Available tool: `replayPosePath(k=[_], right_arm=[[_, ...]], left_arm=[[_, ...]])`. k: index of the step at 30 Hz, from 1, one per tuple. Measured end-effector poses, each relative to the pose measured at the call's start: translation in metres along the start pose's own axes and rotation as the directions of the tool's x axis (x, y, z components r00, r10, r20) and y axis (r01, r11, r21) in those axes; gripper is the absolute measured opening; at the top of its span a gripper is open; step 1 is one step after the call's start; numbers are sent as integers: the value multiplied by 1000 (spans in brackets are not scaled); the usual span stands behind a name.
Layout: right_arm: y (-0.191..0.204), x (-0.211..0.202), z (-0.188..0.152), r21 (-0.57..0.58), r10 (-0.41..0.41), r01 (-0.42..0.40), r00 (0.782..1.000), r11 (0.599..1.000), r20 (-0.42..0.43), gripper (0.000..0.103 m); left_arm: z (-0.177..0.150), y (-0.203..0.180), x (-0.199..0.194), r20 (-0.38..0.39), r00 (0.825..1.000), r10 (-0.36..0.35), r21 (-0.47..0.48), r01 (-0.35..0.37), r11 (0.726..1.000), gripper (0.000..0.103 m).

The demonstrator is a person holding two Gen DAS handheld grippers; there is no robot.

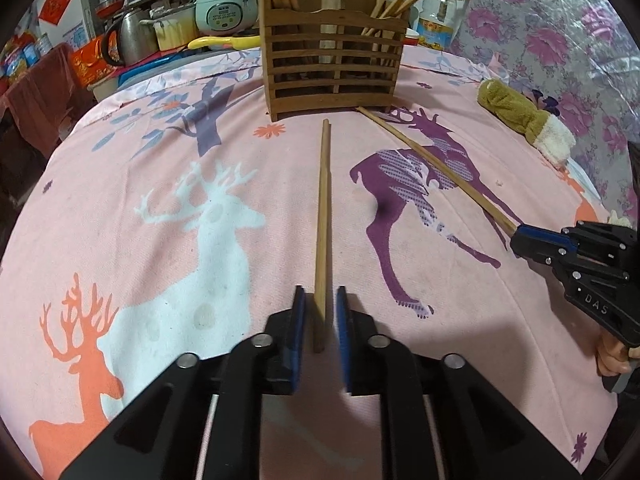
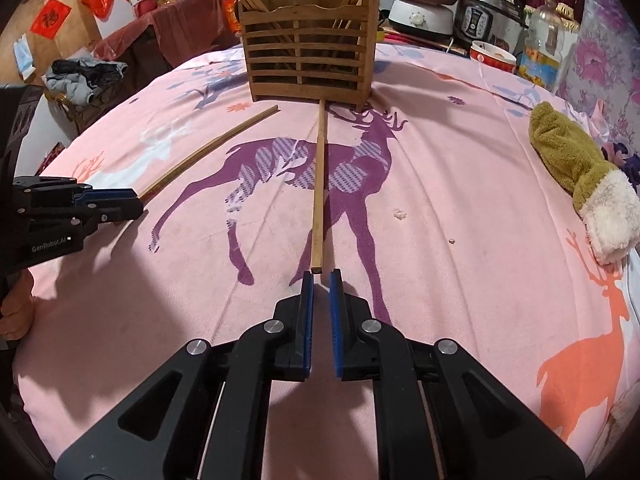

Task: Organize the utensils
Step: 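Close the left tool on a chopstick while the right tool closes on another, then lift both held chopsticks and carry them over the wooden holder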

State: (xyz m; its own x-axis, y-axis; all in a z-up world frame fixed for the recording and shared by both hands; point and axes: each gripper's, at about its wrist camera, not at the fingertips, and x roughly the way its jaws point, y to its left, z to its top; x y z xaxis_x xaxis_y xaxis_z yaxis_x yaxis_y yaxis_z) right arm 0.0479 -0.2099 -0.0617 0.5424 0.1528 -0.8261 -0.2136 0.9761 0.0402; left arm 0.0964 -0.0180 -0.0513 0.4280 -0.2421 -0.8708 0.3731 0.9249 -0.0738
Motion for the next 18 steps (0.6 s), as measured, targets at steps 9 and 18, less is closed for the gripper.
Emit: replayPosePath(k=[9, 18], right_arm=[[0, 2, 1, 7, 11, -11, 1000, 1000, 0, 5], [3, -27, 6, -6, -14, 15, 992, 1000, 129, 3]], left_arm=[[-2, -11, 0, 9, 1000, 16, 55, -16, 998, 7], [1, -10, -26, 122, 992, 26, 43, -32, 999, 6]])
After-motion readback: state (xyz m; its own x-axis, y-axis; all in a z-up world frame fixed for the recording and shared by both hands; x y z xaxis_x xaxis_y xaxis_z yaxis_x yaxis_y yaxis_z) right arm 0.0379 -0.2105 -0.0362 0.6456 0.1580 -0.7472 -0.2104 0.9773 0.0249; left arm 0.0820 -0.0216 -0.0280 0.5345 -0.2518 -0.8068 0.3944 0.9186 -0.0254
